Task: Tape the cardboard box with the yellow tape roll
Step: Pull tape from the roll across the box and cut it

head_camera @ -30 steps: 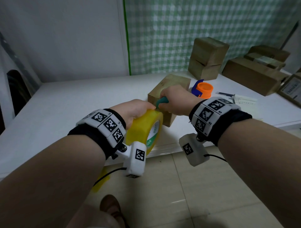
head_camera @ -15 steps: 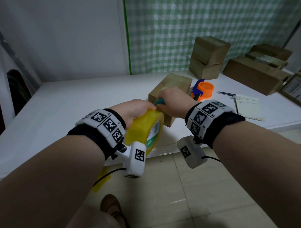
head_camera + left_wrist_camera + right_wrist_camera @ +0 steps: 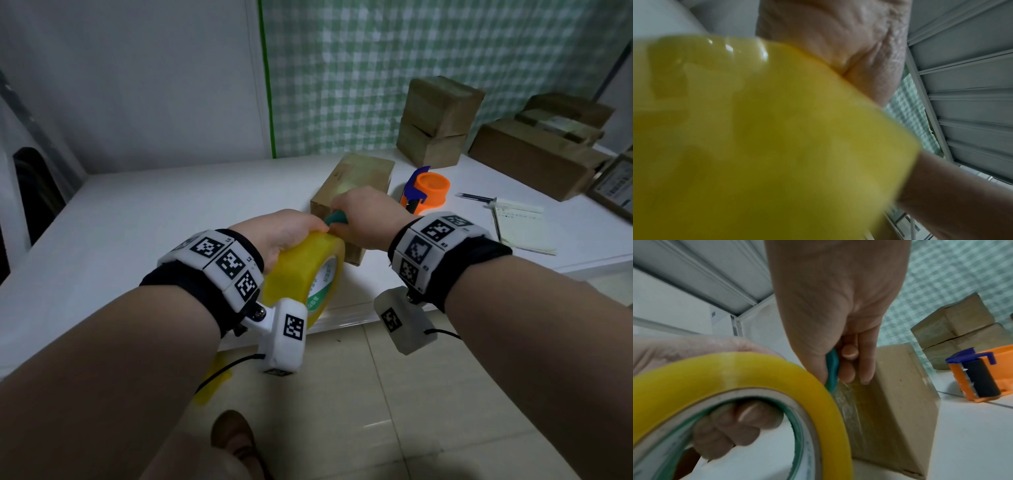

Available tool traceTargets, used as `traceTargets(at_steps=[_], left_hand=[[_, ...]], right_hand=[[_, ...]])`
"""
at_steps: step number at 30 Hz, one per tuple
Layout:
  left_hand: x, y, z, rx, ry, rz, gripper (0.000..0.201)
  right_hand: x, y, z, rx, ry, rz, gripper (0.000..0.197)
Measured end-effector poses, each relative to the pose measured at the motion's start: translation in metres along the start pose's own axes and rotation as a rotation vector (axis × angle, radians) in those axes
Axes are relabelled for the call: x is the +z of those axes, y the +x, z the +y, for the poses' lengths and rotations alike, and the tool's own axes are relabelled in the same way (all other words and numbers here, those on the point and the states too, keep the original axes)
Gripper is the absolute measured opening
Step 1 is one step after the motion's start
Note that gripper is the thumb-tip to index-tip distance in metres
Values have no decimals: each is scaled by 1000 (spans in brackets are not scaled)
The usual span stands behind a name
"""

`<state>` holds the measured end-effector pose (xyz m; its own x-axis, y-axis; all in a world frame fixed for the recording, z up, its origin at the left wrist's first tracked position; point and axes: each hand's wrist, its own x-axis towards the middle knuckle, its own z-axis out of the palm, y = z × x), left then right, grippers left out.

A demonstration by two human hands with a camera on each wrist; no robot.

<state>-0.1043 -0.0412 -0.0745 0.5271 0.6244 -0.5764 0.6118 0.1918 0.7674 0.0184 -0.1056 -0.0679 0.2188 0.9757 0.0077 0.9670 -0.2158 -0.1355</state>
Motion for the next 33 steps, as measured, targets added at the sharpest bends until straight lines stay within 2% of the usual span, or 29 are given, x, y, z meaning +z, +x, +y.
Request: traceTargets(at_steps=[8,15,21,29,33], left_hand=[[1,-3,1,5,9,9,37],[0,-2,0,8,-4,18,37],[2,-4,2,-1,-4,24,32],[3,-5,3,-16,12,46,38],[3,-7,3,-24,19,55,36]], right_hand=[[-9,-2,7,-35,45,-38,26],[-8,-2,11,-36,138,7,27],[-5,-3,10,-71,27,-21,26],[-5,-6,8,-128,-83,-68,27],[-12,-9,15,-90,-49,-81,23]])
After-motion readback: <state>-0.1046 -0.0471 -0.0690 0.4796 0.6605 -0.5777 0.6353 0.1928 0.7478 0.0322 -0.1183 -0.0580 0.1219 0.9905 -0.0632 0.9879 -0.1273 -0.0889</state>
